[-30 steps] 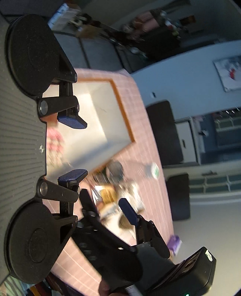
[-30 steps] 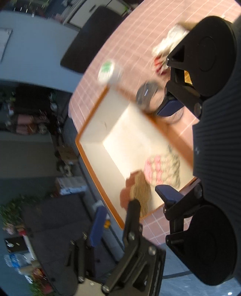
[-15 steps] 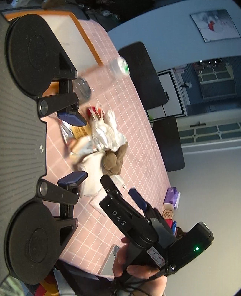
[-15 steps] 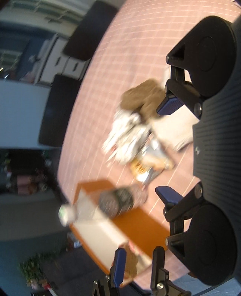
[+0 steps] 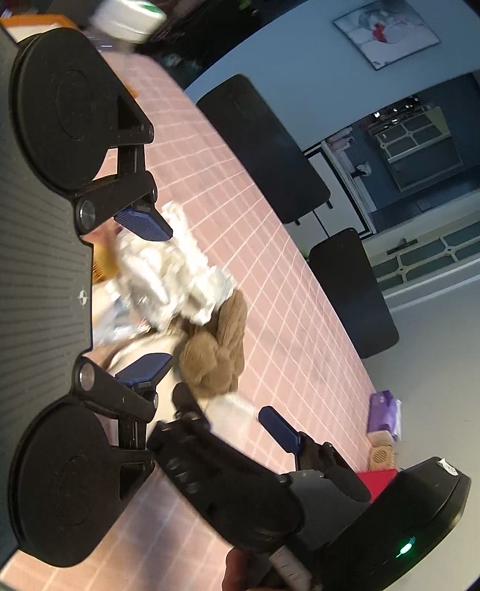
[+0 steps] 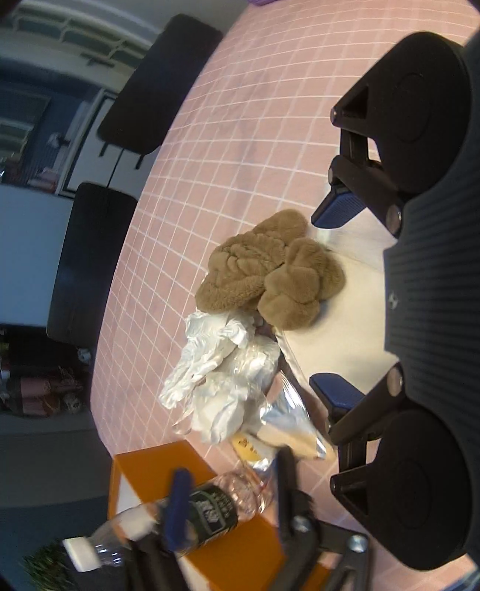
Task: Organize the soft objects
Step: 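Grasp the brown plush toy with the right gripper while the left grasps white tissue, then carry plush toy and tissue into the orange box and open both grippers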
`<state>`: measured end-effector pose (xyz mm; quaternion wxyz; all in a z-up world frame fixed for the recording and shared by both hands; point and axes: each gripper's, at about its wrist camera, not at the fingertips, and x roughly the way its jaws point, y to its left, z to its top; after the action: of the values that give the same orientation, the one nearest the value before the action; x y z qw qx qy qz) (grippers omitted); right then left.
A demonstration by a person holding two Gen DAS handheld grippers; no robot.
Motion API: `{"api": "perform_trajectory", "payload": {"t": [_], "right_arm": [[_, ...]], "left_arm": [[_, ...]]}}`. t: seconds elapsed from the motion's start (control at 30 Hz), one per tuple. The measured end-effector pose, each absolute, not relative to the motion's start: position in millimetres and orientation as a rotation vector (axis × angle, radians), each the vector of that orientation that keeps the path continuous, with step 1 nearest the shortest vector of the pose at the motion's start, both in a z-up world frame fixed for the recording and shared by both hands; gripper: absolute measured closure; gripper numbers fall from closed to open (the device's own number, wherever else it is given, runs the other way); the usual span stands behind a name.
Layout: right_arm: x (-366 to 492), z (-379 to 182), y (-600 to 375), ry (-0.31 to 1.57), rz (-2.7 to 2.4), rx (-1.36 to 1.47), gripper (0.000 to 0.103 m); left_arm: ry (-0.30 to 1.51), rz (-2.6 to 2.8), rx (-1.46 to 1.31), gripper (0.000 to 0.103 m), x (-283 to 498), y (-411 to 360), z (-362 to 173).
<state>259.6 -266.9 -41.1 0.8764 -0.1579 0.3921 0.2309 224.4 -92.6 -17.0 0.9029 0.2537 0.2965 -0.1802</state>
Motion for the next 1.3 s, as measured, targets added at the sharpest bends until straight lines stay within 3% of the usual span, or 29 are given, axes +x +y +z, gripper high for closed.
{"api": "perform_trajectory", "payload": {"t": [0.3, 0.57, 0.77, 0.87, 1.0, 1.13, 1.3], "right_arm": [[296.6, -61.7, -261.1, 0.814, 0.482, -0.283, 0.022], [317.0, -76.9, -275.4, 0.9, 0.517, -0.18, 0.052], [319.1, -76.2, -289.1, 0.921, 0.539, -0.104, 0.065], [318.0, -77.6, -291.8, 0.917, 0.554, -0.108, 0.065], [311.2, -76.6, -284.5, 0.901, 0.555, -0.148, 0.065], [309.7, -74.2, -282.9, 0.897, 0.547, -0.159, 0.066], [305.6, -64.0, -282.9, 0.868, 0.537, -0.165, 0.074]], "left_arm": [[0.684, -0.416, 0.573, 0.015, 260.5, -110.4, -15.0], [0.757, -0.432, 0.759, 0.015, 291.9, -131.1, -39.1], [0.848, -0.403, 0.716, 0.019, 319.5, -128.9, -50.1], [0.87, -0.371, 0.665, 0.03, 327.7, -125.9, -52.9], [0.909, -0.349, 0.586, 0.068, 336.5, -121.1, -52.7], [0.897, -0.335, 0.562, 0.089, 339.3, -120.6, -53.2], [0.809, -0.301, 0.577, 0.093, 331.0, -121.4, -37.1]]}}
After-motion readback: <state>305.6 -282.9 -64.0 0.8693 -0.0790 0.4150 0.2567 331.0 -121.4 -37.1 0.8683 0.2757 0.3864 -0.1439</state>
